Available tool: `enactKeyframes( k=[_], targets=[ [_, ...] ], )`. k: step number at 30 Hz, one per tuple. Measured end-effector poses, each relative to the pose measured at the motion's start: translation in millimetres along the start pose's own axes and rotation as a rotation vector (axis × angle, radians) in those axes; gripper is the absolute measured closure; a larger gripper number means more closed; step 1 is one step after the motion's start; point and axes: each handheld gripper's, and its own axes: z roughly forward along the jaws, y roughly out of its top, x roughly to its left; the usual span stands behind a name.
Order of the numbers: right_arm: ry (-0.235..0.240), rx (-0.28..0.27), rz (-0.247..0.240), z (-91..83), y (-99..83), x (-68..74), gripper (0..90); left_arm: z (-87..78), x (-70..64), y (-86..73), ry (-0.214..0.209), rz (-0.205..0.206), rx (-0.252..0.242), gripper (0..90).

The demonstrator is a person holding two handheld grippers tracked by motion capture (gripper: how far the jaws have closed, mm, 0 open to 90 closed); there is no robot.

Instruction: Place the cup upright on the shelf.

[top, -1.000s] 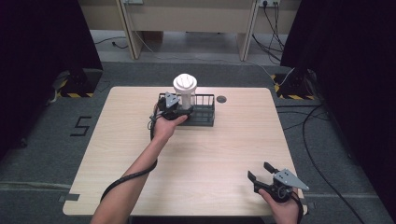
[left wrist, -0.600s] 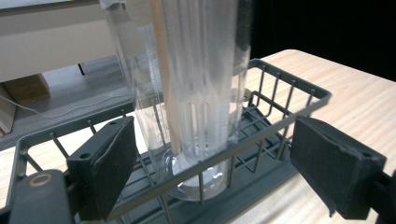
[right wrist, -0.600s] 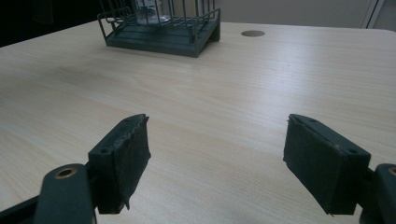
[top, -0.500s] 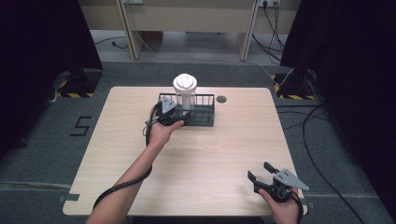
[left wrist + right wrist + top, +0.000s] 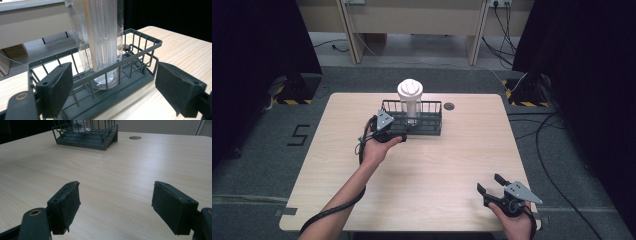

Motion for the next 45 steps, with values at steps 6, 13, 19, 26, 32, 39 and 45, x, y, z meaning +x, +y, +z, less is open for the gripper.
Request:
enactKeyframes(
  k=[6,13,19,26,32,39,45],
  targets=[
    [0.000,0.000,0.000,0.0,0.0,0.0,23.0,-11.0,-0.8,-3.1,-0.007,0.007,-0.003,14.4],
    [-0.001,-0.001,0.001,-0.1,0.0,0.2,23.0,-22.6,-1.1,-9.1,-0.014,0.010,-0.007,14.4],
    [0.000,-0.001,0.000,0.1,-0.1,0.4,23.0,-31.8,0.0,-15.0,-0.018,0.008,-0.005,14.4],
    [-0.001,0.000,-0.003,0.2,0.0,0.4,23.0,-41.8,2.5,-21.7,-0.014,0.004,-0.004,14.4],
    [-0.001,-0.001,-0.004,0.2,0.0,0.5,23.0,-49.7,3.0,-26.5,-0.018,0.000,-0.003,14.4],
    [-0.002,-0.001,-0.004,0.1,0.0,0.7,23.0,-58.8,3.9,-33.7,-0.014,-0.011,-0.007,14.4],
    [-0.003,0.002,-0.004,0.1,0.0,1.1,23.0,-65.7,5.5,-40.0,-0.010,-0.014,-0.002,14.4]
  ],
)
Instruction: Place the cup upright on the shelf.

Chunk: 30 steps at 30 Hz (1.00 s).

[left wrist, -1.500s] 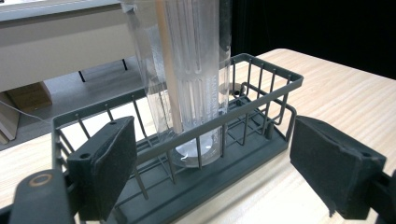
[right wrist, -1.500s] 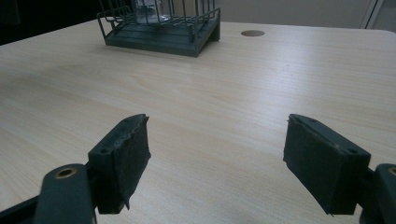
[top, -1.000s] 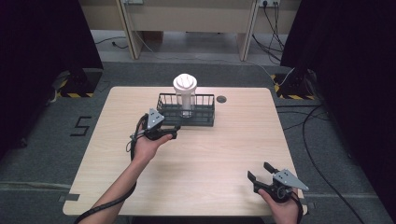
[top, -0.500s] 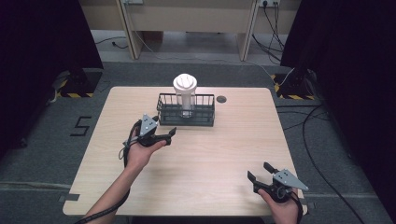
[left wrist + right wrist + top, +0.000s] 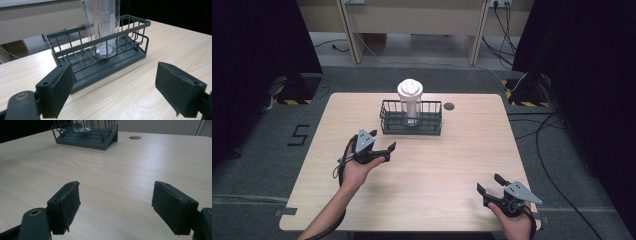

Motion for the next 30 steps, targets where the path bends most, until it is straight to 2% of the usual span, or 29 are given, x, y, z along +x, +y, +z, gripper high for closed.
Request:
enactKeyframes(
  k=[13,25,30],
  targets=[
    [0.000,-0.001,-0.002,0.0,0.0,0.2,22.9,-16.8,5.1,-12.2,0.014,-0.014,0.003,14.4],
    [0.000,0.001,-0.002,0.1,0.0,0.5,22.9,-36.6,10.5,-30.1,0.031,-0.025,0.019,14.4],
    [0.000,0.002,-0.002,0.2,0.0,0.8,22.9,-44.0,12.8,-38.1,0.035,-0.043,0.024,14.4]
  ],
)
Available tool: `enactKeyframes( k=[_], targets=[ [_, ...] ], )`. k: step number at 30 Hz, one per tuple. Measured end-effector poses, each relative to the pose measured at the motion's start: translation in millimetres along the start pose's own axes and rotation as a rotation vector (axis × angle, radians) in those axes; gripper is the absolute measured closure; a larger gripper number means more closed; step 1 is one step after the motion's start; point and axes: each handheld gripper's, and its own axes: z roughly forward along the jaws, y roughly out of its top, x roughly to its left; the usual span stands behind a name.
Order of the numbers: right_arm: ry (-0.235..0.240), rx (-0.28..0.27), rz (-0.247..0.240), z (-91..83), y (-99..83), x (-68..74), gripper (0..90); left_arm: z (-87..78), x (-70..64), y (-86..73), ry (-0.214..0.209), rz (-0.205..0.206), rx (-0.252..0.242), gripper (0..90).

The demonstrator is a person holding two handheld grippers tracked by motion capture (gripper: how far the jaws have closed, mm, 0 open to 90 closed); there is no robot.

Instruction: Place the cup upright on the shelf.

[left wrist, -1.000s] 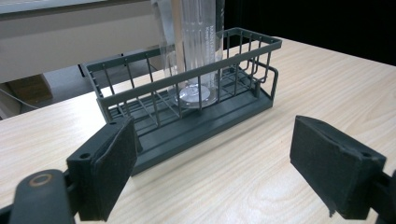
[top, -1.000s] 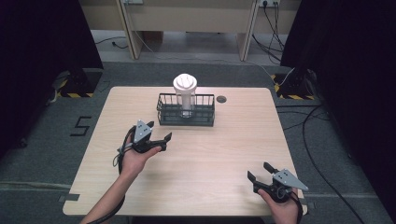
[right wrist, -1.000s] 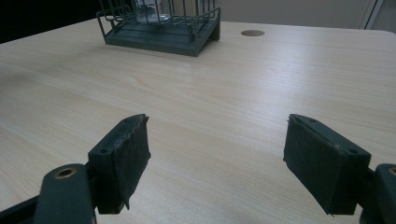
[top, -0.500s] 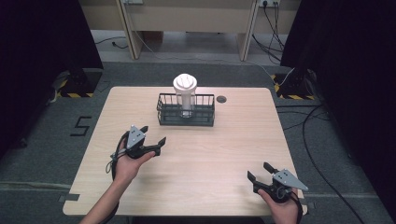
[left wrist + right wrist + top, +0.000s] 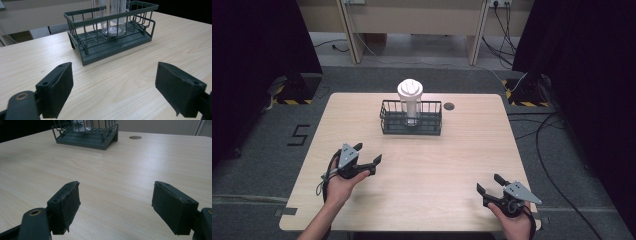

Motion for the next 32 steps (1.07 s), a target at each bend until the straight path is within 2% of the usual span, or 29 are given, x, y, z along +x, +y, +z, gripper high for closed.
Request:
enactKeyframes(
  k=[21,27,32],
  targets=[
    [-0.001,-0.001,0.001,0.3,0.0,0.3,22.9,-25.8,13.7,-34.8,0.053,-0.028,0.031,14.6],
    [0.001,-0.001,-0.001,0.4,0.0,0.0,22.9,-31.3,13.6,-43.2,0.061,-0.062,0.007,15.1],
    [0.006,0.002,-0.002,0.8,0.1,0.3,22.7,-34.7,13.3,-43.0,0.065,-0.067,-0.014,15.1]
  ],
)
